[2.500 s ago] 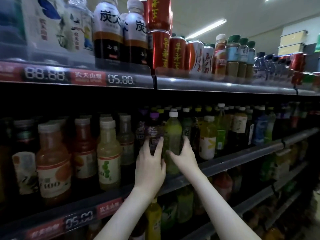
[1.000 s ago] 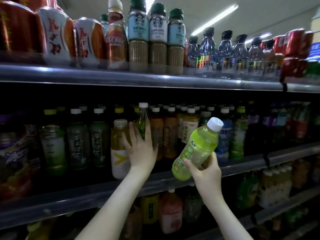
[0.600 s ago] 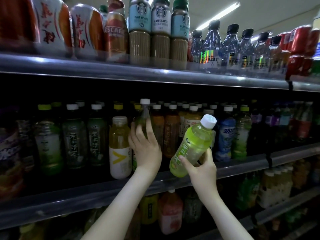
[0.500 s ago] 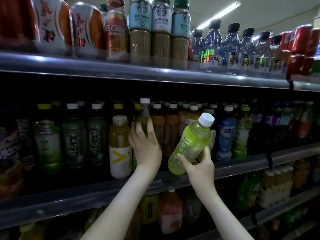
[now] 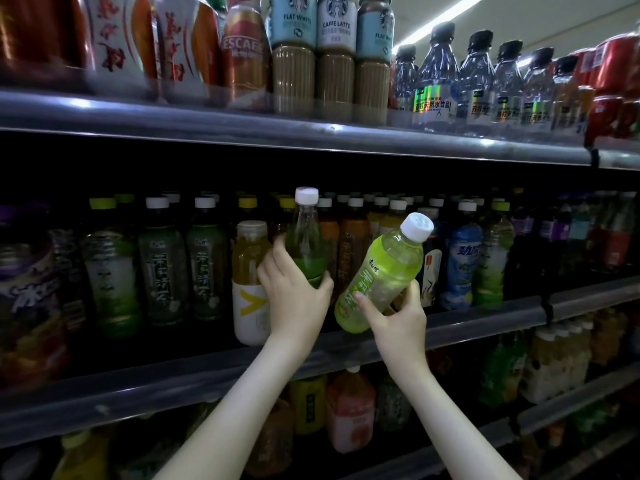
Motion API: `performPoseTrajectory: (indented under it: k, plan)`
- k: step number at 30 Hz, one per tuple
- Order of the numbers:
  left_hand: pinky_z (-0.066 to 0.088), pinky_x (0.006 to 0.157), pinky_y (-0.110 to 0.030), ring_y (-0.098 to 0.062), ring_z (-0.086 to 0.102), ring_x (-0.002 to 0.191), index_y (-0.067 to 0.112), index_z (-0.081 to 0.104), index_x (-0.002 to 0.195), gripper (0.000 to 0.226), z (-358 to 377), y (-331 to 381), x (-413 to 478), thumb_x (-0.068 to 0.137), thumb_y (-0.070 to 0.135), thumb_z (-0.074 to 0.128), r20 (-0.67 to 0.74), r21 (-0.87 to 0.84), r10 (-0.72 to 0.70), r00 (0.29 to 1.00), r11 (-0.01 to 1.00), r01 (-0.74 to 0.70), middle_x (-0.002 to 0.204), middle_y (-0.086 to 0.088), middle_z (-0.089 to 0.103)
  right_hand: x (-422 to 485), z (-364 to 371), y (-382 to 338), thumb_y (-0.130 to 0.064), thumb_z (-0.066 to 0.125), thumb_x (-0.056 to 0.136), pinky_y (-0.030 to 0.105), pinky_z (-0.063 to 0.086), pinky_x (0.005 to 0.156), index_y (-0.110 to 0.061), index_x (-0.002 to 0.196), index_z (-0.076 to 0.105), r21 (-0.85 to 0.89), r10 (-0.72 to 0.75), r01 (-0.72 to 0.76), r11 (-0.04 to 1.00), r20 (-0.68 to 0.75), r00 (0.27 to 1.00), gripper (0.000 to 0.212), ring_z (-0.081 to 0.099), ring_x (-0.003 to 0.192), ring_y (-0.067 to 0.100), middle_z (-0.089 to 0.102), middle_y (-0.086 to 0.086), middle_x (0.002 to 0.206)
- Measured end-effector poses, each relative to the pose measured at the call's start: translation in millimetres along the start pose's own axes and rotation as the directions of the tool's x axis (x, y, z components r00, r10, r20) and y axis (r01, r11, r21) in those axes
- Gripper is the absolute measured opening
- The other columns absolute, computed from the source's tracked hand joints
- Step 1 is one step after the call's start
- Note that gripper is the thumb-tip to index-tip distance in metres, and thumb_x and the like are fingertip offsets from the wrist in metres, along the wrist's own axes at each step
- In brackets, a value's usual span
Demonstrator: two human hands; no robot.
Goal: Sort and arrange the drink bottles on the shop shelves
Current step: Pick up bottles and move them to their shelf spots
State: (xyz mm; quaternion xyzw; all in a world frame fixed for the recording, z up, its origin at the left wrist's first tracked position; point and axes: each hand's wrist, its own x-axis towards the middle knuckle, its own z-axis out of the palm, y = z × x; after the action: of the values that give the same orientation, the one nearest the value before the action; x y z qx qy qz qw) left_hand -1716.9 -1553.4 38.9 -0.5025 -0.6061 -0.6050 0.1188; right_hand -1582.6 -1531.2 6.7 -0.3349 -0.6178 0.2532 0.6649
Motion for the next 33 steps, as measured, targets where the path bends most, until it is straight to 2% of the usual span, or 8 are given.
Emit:
performPoseTrajectory:
  k: [6,13,17,19,21,25,28,33]
  plan:
    - [0.052,0.088,-0.037,-0.028,0.058,0.113,0.014,0.02,0.145,0.083,-22.9,-4.1,-2.3,0.084,0.04,0.069,0.166,-0.045,-0.034,0.986,0.998,0.042,0.129,-0.009,0.055,-9.1,-0.3,-5.4,-0.016,0.081,0.076,0.004,0.045,0.073,-0.014,0.117,0.052,-0.01,-0.017,0.017,1.0,0.008,1.0,0.05,0.058,0.091,-0.014,0.062,-0.008,0.104]
    - [0.04,0.08,0.0,-0.014,0.058,0.11,0.006,0.027,0.141,0.083,-34.3,-22.5,-35.0,0.079,0.025,0.078,0.101,-0.275,0.112,0.989,0.958,-0.08,0.124,-0.006,0.056,-27.3,-6.6,-7.5,-0.013,0.08,0.077,0.006,0.047,0.074,-0.016,0.116,0.051,-0.029,-0.004,0.006,1.0,0.06,0.998,0.049,0.06,0.091,-0.011,0.062,-0.009,0.105]
    - [0.048,0.087,-0.015,-0.006,0.058,0.108,0.004,0.028,0.138,0.083,-49.2,-25.7,-39.9,0.077,0.031,0.079,0.033,-0.38,0.105,0.994,0.921,-0.085,0.12,-0.004,0.057,-33.9,-8.0,-9.5,-0.01,0.08,0.076,0.003,0.044,0.068,-0.016,0.112,0.049,-0.024,-0.004,0.006,1.0,0.079,0.997,0.047,0.059,0.085,-0.015,0.061,-0.012,0.099]
    - [0.046,0.084,-0.009,0.006,0.057,0.104,-0.005,0.029,0.136,0.08,-59.5,-23.9,-43.2,0.078,0.018,0.079,0.008,-0.43,0.073,0.997,0.901,-0.062,0.115,-0.001,0.057,-37.6,-8.3,-9.4,-0.009,0.08,0.075,0.005,0.045,0.071,-0.018,0.11,0.049,-0.03,-0.016,0.019,0.999,0.08,0.997,0.048,0.06,0.085,-0.013,0.061,-0.015,0.098]
    - [0.047,0.083,-0.01,0.005,0.059,0.104,-0.008,0.029,0.138,0.079,-70.7,-23.6,-46.5,0.079,0.014,0.076,0.014,-0.477,0.03,0.999,0.879,-0.02,0.115,0.004,0.057,-41.9,-8.5,-8.3,-0.01,0.082,0.073,0.006,0.045,0.076,-0.024,0.108,0.047,-0.045,-0.036,0.04,0.998,0.089,0.995,0.051,0.059,0.089,-0.011,0.06,-0.018,0.099]
    - [0.052,0.087,-0.023,-0.007,0.064,0.105,0.006,0.04,0.138,0.071,-90.1,-30.6,-53.5,0.079,0.017,0.077,0.097,-0.534,-0.088,0.991,0.836,0.126,0.116,0.004,0.063,-50.7,-8.2,-10.3,-0.013,0.082,0.073,0.004,0.042,0.076,-0.032,0.105,0.043,-0.038,-0.041,0.046,0.998,0.129,0.991,0.054,0.058,0.091,-0.012,0.059,-0.018,0.1]
    - [0.053,0.081,-0.021,-0.007,0.066,0.1,0.007,0.047,0.132,0.069,-103.6,-41.2,-55.1,0.074,0.017,0.081,0.17,-0.548,-0.142,0.975,0.809,0.213,0.11,0.007,0.066,-55.9,-8.6,-9.8,-0.007,0.081,0.074,0.005,0.044,0.076,-0.027,0.109,0.046,0.004,-0.036,0.036,0.999,0.215,0.976,0.053,0.06,0.092,-0.012,0.061,-0.014,0.103]
    - [0.052,0.072,-0.019,-0.008,0.068,0.092,0.007,0.049,0.129,0.077,-133.5,-73.4,-56.8,0.06,0.017,0.082,0.311,-0.536,-0.185,0.932,0.776,0.332,0.098,0.007,0.071,-71.1,-2.9,-2.7,-0.01,0.082,0.072,0.018,0.051,0.084,-0.039,0.108,0.047,-0.022,-0.001,0.011,1.0,0.403,0.915,0.058,0.062,0.101,0.0,0.063,-0.015,0.106]
